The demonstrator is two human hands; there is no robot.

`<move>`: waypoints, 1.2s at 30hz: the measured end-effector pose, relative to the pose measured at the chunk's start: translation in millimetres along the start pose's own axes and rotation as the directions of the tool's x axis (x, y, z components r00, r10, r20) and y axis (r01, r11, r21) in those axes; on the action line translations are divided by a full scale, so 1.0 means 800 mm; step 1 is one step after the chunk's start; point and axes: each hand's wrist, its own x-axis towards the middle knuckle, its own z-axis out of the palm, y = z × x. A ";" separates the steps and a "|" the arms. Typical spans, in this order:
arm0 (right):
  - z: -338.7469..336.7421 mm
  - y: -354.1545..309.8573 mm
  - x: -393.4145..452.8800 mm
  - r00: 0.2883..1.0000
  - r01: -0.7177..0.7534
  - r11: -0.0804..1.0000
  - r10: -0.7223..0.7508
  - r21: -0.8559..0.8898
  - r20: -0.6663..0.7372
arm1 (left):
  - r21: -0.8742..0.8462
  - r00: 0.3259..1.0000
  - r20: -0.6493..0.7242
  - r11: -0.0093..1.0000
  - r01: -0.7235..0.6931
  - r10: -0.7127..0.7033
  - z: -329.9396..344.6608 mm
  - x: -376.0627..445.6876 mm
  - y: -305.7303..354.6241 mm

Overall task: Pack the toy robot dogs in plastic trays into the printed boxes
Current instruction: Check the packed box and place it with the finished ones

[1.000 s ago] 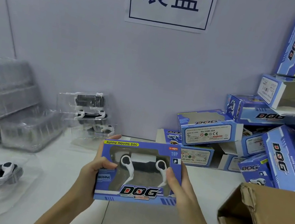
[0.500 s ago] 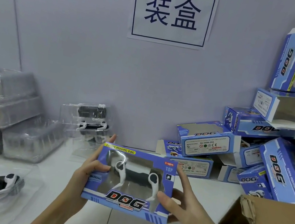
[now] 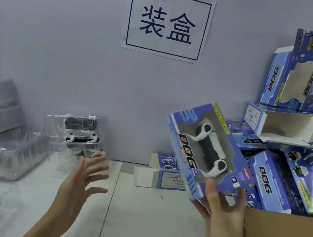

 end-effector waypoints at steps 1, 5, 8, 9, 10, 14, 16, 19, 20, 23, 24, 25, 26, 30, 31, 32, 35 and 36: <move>-0.004 -0.006 -0.005 0.998 0.005 0.998 0.000 0.069 -0.066 | 0.017 1.000 0.004 1.000 0.009 -0.009 -0.002 0.000 -0.001; -0.007 -0.036 -0.019 0.971 -0.005 0.933 0.090 0.359 -0.220 | 0.037 0.999 0.020 0.999 0.026 -0.026 -0.003 0.000 -0.005; -0.001 -0.063 -0.023 0.955 0.052 0.892 0.087 0.449 -0.283 | 0.057 0.998 0.055 0.998 0.021 -0.024 0.000 -0.002 -0.008; 0.002 -0.067 -0.023 0.958 0.054 0.893 0.080 0.447 -0.275 | 0.060 0.998 0.066 0.998 0.020 -0.024 0.001 -0.002 -0.008; 0.005 -0.068 -0.024 0.962 0.052 0.902 0.070 0.428 -0.265 | 0.059 0.997 0.072 0.998 0.023 -0.028 0.003 -0.003 -0.008; 0.008 -0.062 -0.024 0.971 0.073 0.938 0.011 0.338 -0.240 | 0.078 0.994 0.098 0.996 0.044 -0.052 0.009 -0.006 -0.007; 0.005 -0.060 -0.018 0.984 0.068 0.956 -0.016 0.287 -0.179 | 0.092 0.993 0.102 0.994 0.058 -0.067 0.011 -0.008 -0.008; 0.003 -0.045 0.002 0.996 0.010 0.989 0.004 0.146 -0.093 | 0.126 0.990 0.117 0.990 0.069 -0.084 0.014 -0.009 -0.009; 0.002 -0.035 0.012 0.996 -0.017 0.997 0.024 0.080 -0.086 | 0.146 0.989 0.116 0.987 0.073 -0.091 0.014 -0.008 -0.012; -0.002 0.004 0.041 0.990 -0.118 0.974 0.099 -0.195 -0.103 | 0.305 0.993 0.084 0.951 0.053 -0.082 0.016 -0.007 -0.019; -0.002 0.018 0.049 0.988 -0.145 0.941 0.124 -0.306 -0.088 | 0.418 0.995 0.083 0.908 0.015 -0.054 0.016 -0.009 -0.024; -0.002 0.032 0.055 0.987 -0.161 0.894 0.147 -0.418 -0.065 | 0.559 0.995 0.099 0.828 -0.046 -0.011 0.014 -0.009 -0.032; -0.001 0.046 0.060 0.987 -0.154 0.830 0.153 -0.536 -0.047 | 0.706 0.989 0.147 0.697 -0.127 0.032 0.012 -0.010 -0.042; 0.015 0.095 0.080 1.000 0.019 0.385 0.016 -0.923 0.027 | 0.927 0.924 0.375 -0.022 -0.375 0.074 0.011 -0.017 -0.070; 0.022 0.103 0.087 0.998 0.063 0.195 -0.026 -0.979 0.059 | 0.906 0.899 0.423 -0.059 -0.418 0.118 0.012 -0.017 -0.072; 0.028 0.109 0.098 0.989 0.120 -0.007 -0.088 -0.993 0.120 | 0.880 0.864 0.475 -0.099 -0.464 0.167 0.011 -0.016 -0.076; 0.040 0.115 0.146 0.892 0.275 -0.443 -0.213 -0.853 0.398 | 0.818 0.733 0.574 -0.220 -0.531 0.366 0.006 -0.012 -0.085; 0.041 0.110 0.165 0.868 0.293 -0.537 -0.198 -0.791 0.455 | 0.801 0.691 0.598 -0.273 -0.532 0.406 0.004 -0.008 -0.086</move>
